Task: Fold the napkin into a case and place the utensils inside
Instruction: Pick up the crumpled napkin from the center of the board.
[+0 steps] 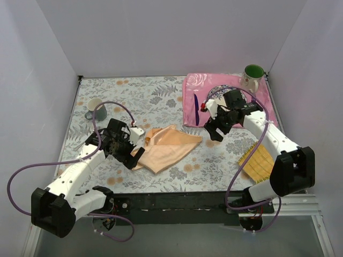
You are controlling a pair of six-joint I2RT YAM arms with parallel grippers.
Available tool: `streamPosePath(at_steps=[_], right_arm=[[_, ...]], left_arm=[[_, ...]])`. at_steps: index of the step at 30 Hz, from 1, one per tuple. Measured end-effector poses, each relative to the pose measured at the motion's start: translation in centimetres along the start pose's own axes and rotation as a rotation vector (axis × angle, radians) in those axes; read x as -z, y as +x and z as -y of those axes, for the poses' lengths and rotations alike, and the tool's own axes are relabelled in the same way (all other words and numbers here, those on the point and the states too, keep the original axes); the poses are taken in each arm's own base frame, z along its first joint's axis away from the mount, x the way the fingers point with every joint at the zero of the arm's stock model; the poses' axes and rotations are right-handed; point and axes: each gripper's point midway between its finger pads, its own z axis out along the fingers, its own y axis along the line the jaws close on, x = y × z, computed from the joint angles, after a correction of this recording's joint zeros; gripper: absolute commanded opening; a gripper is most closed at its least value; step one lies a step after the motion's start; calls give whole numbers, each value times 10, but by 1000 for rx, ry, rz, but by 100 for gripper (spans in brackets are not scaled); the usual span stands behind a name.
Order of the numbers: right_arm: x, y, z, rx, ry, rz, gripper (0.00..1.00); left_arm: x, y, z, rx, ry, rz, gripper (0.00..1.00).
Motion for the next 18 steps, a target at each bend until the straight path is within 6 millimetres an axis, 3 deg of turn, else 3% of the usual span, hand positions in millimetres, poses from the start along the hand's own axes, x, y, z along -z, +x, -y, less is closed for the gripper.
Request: streamPosePath(at_steps=[5, 18], right_arm=[[-24, -3, -6, 2, -42, -23, 82], [-74, -8, -6, -105, -51, -47, 75]], left_arm=[[-9, 14, -1, -6, -4, -48, 86], [-25, 31, 0, 5, 7, -108, 84]])
